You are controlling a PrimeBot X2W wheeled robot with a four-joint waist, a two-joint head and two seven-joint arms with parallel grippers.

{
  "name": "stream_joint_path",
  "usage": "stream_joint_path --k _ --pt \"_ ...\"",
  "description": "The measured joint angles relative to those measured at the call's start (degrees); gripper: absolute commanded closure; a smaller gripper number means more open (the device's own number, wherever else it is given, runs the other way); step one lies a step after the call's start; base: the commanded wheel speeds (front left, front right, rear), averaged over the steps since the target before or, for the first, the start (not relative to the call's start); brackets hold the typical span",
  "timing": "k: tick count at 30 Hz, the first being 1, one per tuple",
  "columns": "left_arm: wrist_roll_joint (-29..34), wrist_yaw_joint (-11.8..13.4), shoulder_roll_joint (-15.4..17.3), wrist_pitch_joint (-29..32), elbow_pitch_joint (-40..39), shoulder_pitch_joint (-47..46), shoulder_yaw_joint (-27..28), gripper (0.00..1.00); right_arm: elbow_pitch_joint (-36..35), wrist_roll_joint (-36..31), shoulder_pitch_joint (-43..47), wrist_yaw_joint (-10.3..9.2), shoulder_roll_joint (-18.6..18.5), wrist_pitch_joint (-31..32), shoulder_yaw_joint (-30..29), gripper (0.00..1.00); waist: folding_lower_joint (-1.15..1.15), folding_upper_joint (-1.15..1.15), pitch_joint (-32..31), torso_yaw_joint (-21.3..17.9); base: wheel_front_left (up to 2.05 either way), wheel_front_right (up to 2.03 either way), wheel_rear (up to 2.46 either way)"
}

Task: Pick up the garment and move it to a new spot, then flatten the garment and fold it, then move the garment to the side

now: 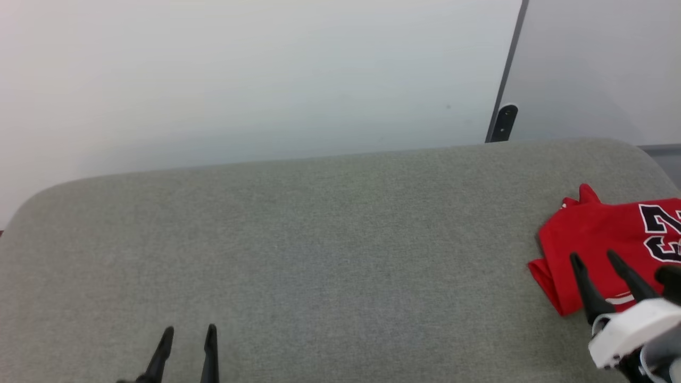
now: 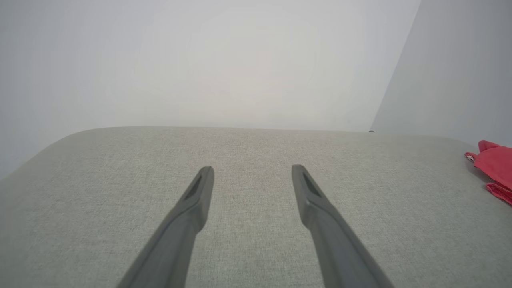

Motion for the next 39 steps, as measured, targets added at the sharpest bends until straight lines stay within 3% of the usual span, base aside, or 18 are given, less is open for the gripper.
stream_joint_path --k 9,16,39 --pt "-0.02 1.79 -0.44 -0.07 -6.43 6.19 0.74 0.0 -15.33 -4.78 11.24 0.0 5.92 5.98 -7.58 0.0 0.0 0.0 -0.74 1.53 0.0 0.0 0.0" --pt "-0.15 2.37 -0.05 1.9 -11.22 8.66 0.25 0.0 -23.02 -6.82 16.84 0.0 10.01 9.39 -10.6 0.0 0.0 0.0 -0.3 1.77 0.0 0.0 0.0" --pt "-0.09 3.72 0.04 2.6 -12.54 8.9 -0.94 0.0 -27.28 -7.97 18.29 0.0 11.55 12.32 -11.62 0.0 0.0 0.0 0.82 1.73 0.0 0.0 0.0"
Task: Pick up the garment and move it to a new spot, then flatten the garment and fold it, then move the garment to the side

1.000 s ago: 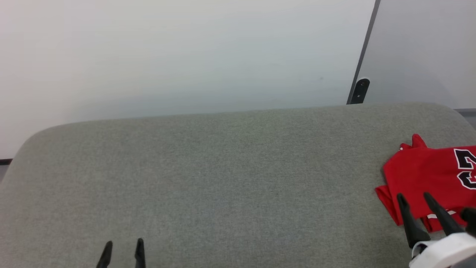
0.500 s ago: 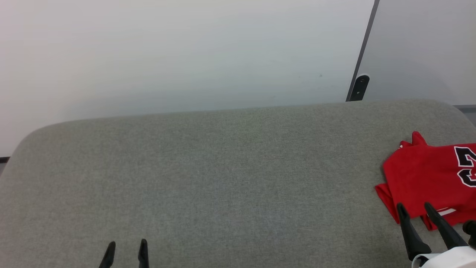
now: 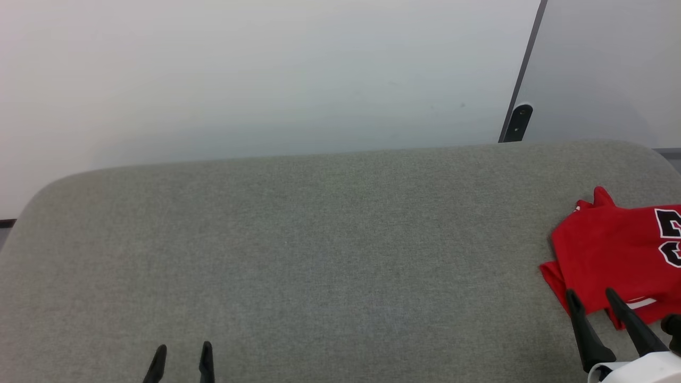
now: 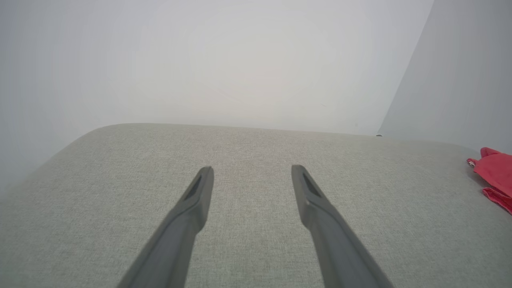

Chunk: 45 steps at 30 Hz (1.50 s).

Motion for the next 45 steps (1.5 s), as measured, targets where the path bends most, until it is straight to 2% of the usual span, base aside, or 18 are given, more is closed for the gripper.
stream_joint_path --k 25,26,33,45 --pt "-0.48 0.57 0.59 0.24 0.32 -0.57 -0.69 0.0 -0.55 0.01 0.28 0.0 0.4 0.2 0.62 0.0 0.0 0.0 0.64 -0.25 0.0 0.0 0.0" --pt "-0.53 0.58 0.63 0.23 0.33 -0.58 -0.74 1.0 -0.57 0.01 0.28 0.0 0.42 0.2 0.62 1.0 0.0 0.0 0.65 -0.26 0.0 0.0 0.0" --pt "-1.02 0.54 -0.4 0.62 3.85 -0.03 -1.37 1.0 3.35 0.46 1.45 0.0 1.57 0.27 1.07 1.0 0.0 0.0 0.67 -0.26 0.0 0.0 0.0" --pt "-14.0 -0.98 -0.6 2.76 6.82 -3.25 -0.73 1.0 6.24 11.15 0.14 0.0 2.42 0.16 0.44 1.0 0.0 0.0 0.84 -0.13 0.0 0.0 0.0"
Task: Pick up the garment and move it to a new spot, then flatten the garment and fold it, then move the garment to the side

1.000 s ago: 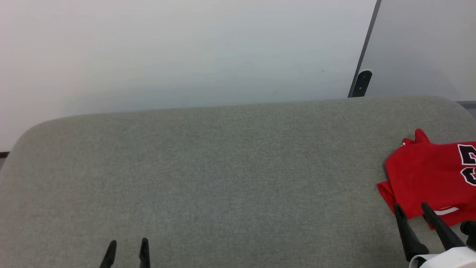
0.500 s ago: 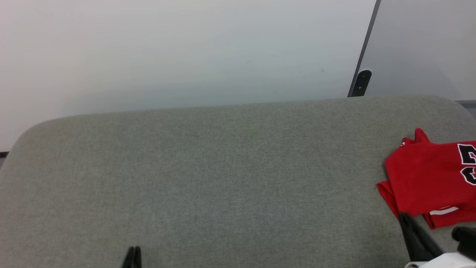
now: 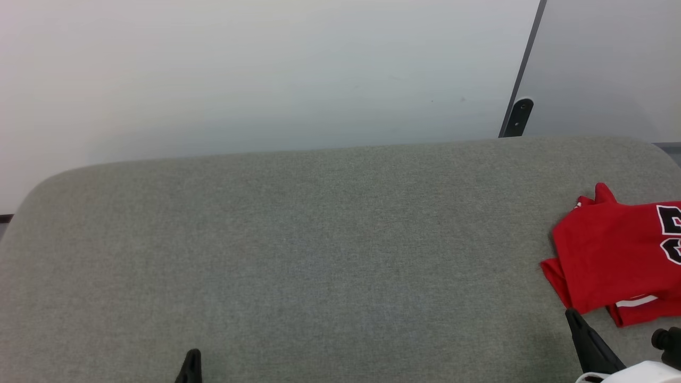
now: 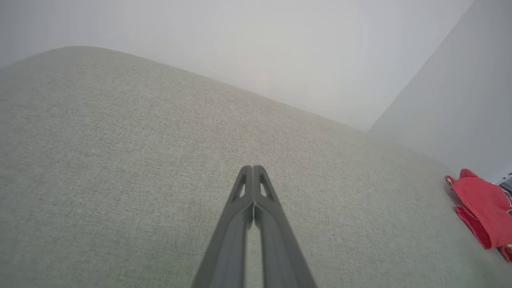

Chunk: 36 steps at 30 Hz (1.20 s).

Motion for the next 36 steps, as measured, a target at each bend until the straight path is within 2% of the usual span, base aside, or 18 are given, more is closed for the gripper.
stream_joint_path --k 16,36 --pt "-14.73 -2.05 -0.38 2.61 3.87 -4.67 1.13 1.0 3.37 12.89 -2.79 0.0 1.0 -0.3 -0.84 1.0 0.0 0.0 0.21 0.17 0.0 0.0 0.0" --pt "-29.49 -4.1 -1.04 5.42 7.23 -9.27 2.76 1.0 6.73 25.97 -5.82 -0.01 2.11 -0.76 -1.75 1.0 0.0 0.0 0.49 0.38 0.0 0.0 0.0"
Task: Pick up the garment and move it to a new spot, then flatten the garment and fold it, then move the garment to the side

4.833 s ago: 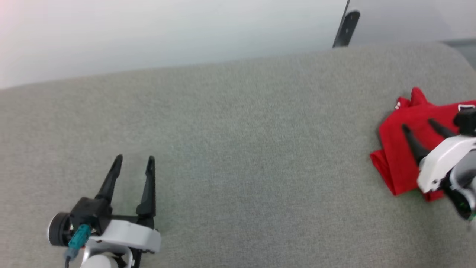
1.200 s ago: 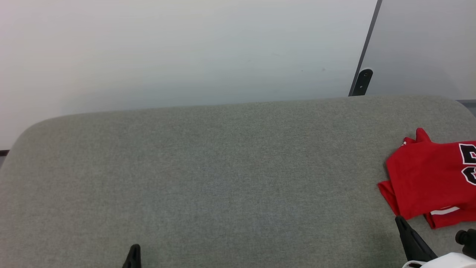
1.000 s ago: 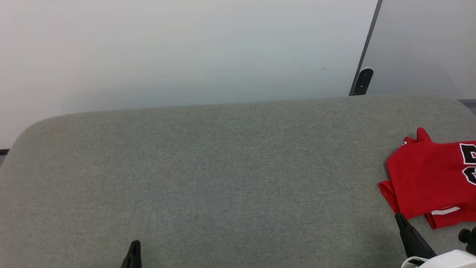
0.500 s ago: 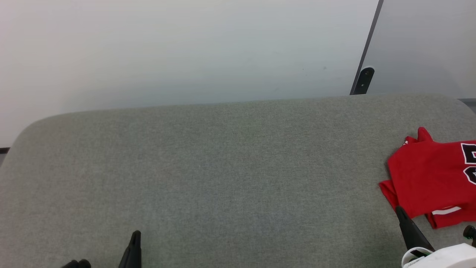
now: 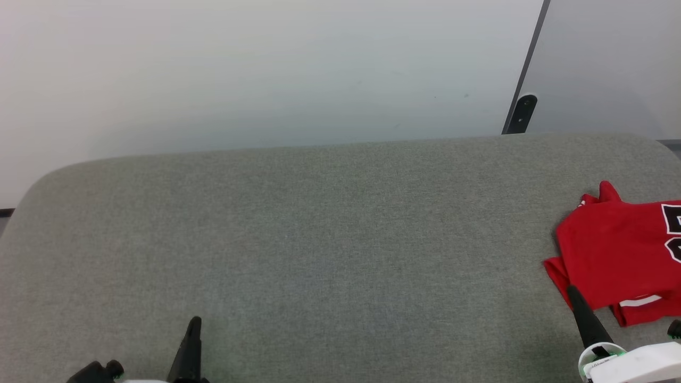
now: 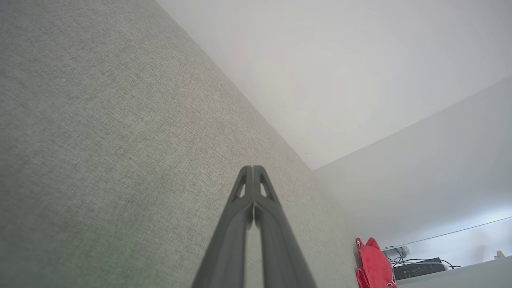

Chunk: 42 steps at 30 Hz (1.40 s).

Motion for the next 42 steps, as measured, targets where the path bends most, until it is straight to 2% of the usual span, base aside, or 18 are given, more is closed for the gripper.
stream_joint_path --k 42 --pt "-22.49 -3.3 -1.69 5.33 5.56 -7.45 3.34 1.0 5.35 20.11 -4.38 0.0 1.57 -0.53 -1.36 1.0 0.0 0.0 0.57 0.43 0.0 0.0 0.0"
